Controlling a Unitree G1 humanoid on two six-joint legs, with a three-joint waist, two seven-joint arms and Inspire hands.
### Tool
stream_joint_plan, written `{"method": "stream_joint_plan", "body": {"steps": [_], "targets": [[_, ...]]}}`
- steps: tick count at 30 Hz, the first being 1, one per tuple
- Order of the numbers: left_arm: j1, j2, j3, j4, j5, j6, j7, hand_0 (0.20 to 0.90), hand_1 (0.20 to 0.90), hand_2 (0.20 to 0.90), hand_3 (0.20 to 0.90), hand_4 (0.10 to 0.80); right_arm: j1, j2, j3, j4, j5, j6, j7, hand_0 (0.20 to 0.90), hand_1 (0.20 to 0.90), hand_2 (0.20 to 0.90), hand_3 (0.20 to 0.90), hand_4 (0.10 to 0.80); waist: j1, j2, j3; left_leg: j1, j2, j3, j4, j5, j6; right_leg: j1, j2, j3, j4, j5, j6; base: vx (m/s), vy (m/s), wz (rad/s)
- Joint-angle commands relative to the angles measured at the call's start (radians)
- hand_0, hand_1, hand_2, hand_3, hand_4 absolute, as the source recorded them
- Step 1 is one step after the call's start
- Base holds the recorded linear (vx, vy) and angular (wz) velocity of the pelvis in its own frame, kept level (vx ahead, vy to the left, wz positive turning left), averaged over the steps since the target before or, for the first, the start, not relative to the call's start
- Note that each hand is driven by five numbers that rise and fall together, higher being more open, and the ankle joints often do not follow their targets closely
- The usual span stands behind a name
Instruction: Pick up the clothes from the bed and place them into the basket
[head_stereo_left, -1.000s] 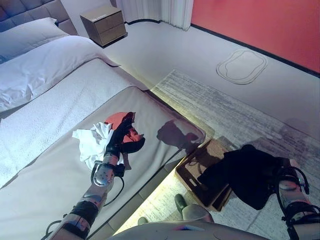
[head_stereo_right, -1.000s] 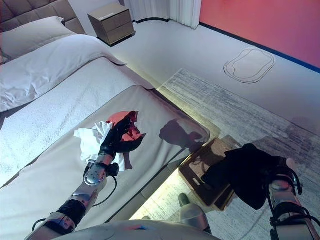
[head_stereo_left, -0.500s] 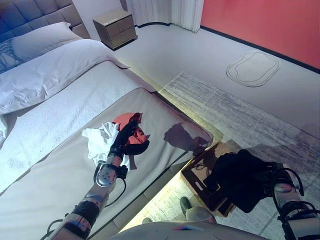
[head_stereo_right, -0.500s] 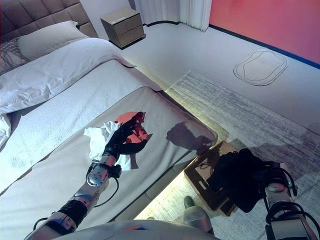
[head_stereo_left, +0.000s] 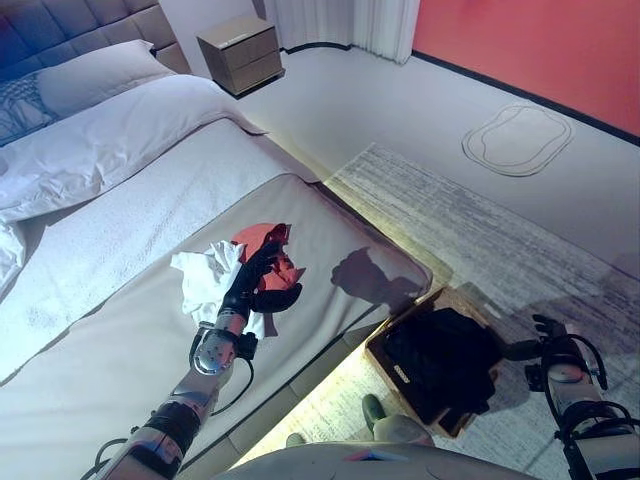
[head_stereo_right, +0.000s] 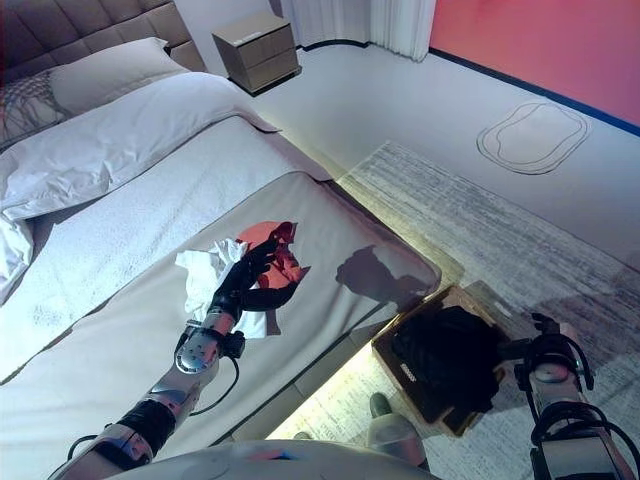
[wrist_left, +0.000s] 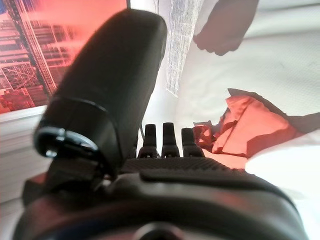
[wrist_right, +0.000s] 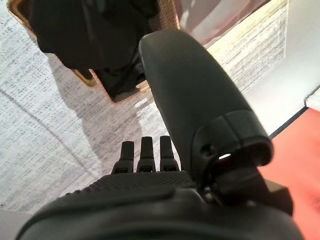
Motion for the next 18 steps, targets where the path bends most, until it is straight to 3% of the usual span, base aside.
{"method": "stream_joint_plan", "body": {"steps": [1,7,18], "targets": [[-0.108,0.034,0.025,0.000,-0.009,-0.110,0.020,0.900,0.900,0.900,0.900,0.800,-0.098,-0.040,0.038,-0.045,-0.073,-0.072,-0.111,0.900,0.900,0.900,0.900,0.800,0.016,-0.060,-0.030,0.019,0.042,-0.005,0.040,-0.120,-0.005,-0.032,-0.027,0.001,0.059,-0.034,0.038,0.021,0.023,0.03],[-0.107,0.027,0.019,-0.014,0.024,-0.119,0.054,0.900,0.900,0.900,0.900,0.800,-0.163,-0.052,0.084,-0.252,-0.158,-0.033,-0.258,0.900,0.900,0.900,0.900,0.800,0.030,-0.058,-0.023,0.013,0.041,-0.037,0.039,-0.114,-0.007,-0.026,-0.029,-0.018,0.070,-0.045,0.030,-0.006,0.053,0.05],[-0.111,0.063,-0.016,-0.027,0.089,-0.103,0.072,0.900,0.900,0.900,0.900,0.800,-0.388,-0.093,0.222,-0.355,-0.271,-0.003,-0.289,0.900,0.900,0.900,0.900,0.800,0.111,-0.066,-0.014,-0.014,0.021,-0.142,0.042,-0.102,-0.009,-0.005,-0.046,-0.091,0.085,-0.073,0.013,0.010,0.037,0.18]]}}
